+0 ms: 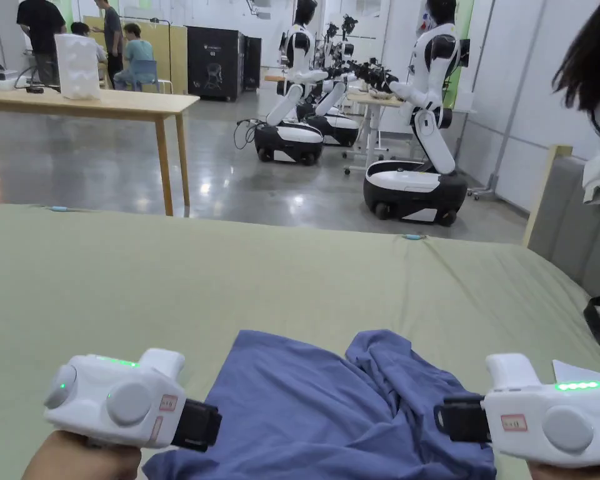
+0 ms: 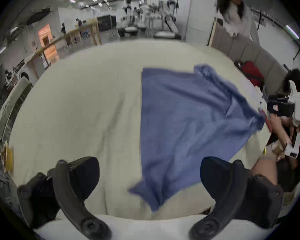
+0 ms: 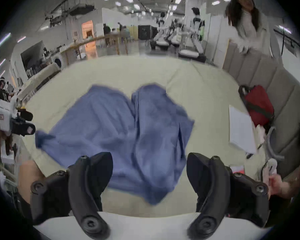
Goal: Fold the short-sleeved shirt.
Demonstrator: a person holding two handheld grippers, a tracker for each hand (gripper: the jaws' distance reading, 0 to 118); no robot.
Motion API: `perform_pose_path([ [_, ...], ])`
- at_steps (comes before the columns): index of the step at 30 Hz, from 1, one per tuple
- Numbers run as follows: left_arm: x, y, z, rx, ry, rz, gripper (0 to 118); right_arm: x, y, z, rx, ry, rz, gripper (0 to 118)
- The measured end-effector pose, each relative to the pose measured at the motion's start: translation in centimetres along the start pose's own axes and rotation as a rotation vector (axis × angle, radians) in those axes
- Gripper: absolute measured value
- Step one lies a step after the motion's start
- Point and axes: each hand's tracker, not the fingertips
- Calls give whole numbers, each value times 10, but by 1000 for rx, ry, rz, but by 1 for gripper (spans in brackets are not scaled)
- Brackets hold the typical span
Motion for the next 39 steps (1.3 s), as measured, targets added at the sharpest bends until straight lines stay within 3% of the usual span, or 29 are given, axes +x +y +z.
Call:
perform_pose_path([
  [3,4,48,-4,140,48,43,116,-5,44,16,179,-47,-54,94],
  [4,25,58,33,200,57,57,116,-7,57,19,237,-55,-83,94],
  [6,38,80,39,294,76,59,114,-10,76,21,311,-83,-136,92],
  [7,46,91,37,317,85,36,112,-10,84,18,329,-71,-155,85],
  [8,46,101,31,327,98,18,106,-11,91,16,321,-63,-156,66],
  [9,51,109,28,317,97,-7,93,-13,97,13,311,-71,-151,43],
  [10,56,117,24,319,97,-42,71,-16,101,10,310,-94,-143,19],
  [11,62,123,19,314,114,-54,27,-16,105,6,307,-114,-120,5],
  [12,65,128,10,301,127,-51,0,-16,107,4,314,-109,-110,3],
  [18,68,155,-23,260,87,15,0,-9,122,-14,292,-91,-107,0],
  [21,64,173,-50,155,57,53,0,-5,125,-27,275,-84,-97,0],
  [31,48,192,-193,-59,68,60,0,14,112,-77,197,-48,-74,0],
  [32,48,190,-202,-52,74,54,9,17,110,-81,189,-46,-72,0],
  [33,48,190,-211,-50,85,45,32,18,109,-85,182,-45,-68,0],
  [35,46,186,-231,-98,99,45,118,22,108,-92,168,-45,-65,0],
  [36,49,185,-235,-30,102,22,116,24,107,-94,163,-45,-62,0],
  [39,55,177,-256,-86,98,72,116,28,106,-100,153,-46,-62,0],
])
